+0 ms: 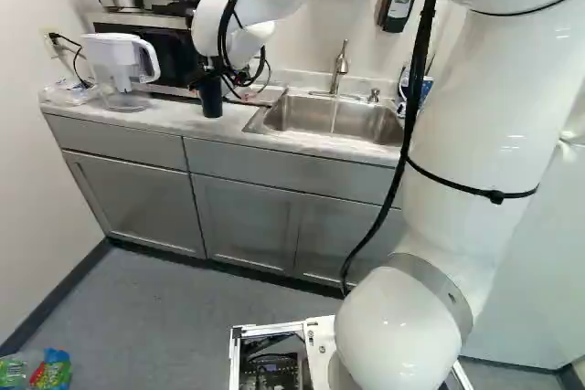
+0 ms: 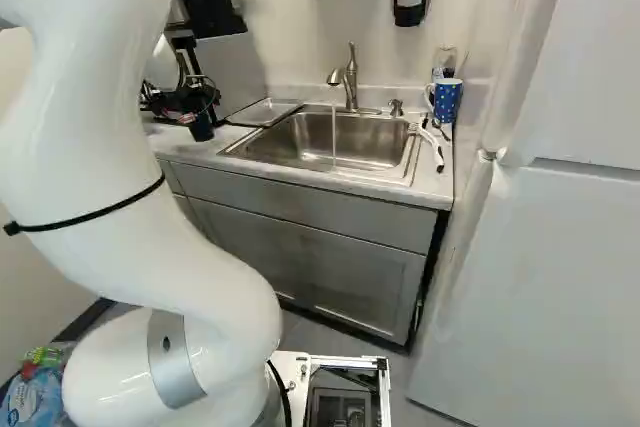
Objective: Rinse the cup and place it in the tray
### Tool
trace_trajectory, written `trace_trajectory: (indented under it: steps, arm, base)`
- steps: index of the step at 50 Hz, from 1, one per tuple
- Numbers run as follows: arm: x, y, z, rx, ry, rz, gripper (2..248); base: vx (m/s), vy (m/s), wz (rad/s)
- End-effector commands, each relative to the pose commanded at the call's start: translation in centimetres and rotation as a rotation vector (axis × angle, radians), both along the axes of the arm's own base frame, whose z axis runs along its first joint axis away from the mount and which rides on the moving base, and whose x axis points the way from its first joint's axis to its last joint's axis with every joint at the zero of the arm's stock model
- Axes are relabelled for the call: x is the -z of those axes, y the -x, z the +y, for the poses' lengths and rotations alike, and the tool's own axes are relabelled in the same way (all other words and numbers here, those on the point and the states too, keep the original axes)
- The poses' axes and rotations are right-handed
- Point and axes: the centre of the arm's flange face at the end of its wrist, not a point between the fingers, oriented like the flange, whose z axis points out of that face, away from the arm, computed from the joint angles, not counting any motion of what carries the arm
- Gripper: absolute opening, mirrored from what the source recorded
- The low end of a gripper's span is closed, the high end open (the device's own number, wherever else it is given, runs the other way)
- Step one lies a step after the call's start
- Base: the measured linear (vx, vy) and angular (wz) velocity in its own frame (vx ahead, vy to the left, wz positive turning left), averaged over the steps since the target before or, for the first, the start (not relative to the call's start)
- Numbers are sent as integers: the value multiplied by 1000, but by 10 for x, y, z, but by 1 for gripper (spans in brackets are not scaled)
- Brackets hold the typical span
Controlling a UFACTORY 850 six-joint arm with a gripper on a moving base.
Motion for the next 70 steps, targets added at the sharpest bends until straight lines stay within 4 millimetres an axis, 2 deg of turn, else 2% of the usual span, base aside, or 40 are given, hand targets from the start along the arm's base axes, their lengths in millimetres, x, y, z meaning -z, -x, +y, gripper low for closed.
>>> trace_trajectory:
  steps: [29,70]
  arm:
    - [24,9,5,-15,-29,-52,247]
    - [52,9,12,-27,-100,-173,247]
  base:
    - [0,0,0]
    - [0,0,0]
